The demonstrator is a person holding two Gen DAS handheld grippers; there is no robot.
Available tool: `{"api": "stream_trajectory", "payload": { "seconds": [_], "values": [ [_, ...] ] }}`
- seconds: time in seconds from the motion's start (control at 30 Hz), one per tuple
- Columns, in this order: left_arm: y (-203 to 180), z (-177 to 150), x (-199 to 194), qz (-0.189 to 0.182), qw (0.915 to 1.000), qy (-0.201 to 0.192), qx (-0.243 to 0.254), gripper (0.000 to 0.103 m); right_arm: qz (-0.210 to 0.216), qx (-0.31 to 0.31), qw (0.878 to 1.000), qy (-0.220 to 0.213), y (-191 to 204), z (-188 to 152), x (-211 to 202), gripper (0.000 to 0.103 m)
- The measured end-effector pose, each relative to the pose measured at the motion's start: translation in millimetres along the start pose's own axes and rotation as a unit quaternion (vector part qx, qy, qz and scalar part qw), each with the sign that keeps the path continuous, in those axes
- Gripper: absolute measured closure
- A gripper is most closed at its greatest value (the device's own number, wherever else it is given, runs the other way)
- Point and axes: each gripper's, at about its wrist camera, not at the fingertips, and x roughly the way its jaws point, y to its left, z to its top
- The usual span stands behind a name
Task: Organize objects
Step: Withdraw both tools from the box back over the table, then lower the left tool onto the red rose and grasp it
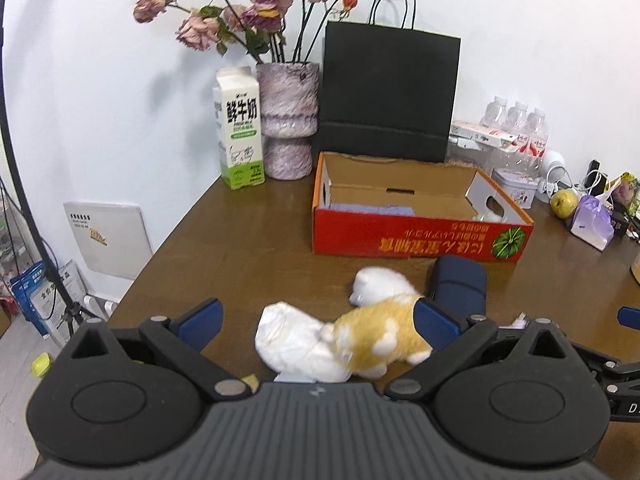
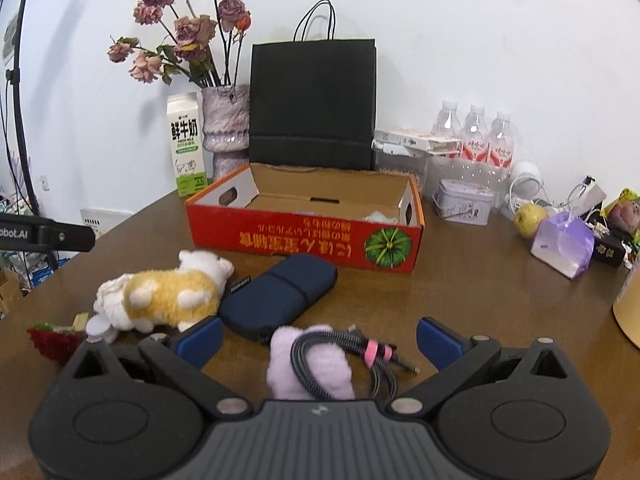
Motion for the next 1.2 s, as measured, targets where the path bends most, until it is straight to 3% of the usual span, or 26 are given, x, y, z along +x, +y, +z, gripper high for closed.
{"api": "stream_trajectory", "payload": {
  "seconds": [0.67,1.07,1.2],
  "values": [
    [48,-57,14,0.032,0.9977,0.053,-0.027,0.000,-0.012,0.010,1.000,0.026,-8,-39,-2,0.000],
    [57,-76,33,0.040,0.9958,0.074,-0.037,0.000,-0.021,0.014,0.999,0.039,-16,-50,3,0.000],
    [55,-80,36,0.037,0.9960,0.075,-0.031,0.009,-0.023,0.015,0.999,0.041,-18,-51,6,0.000]
  ]
}}
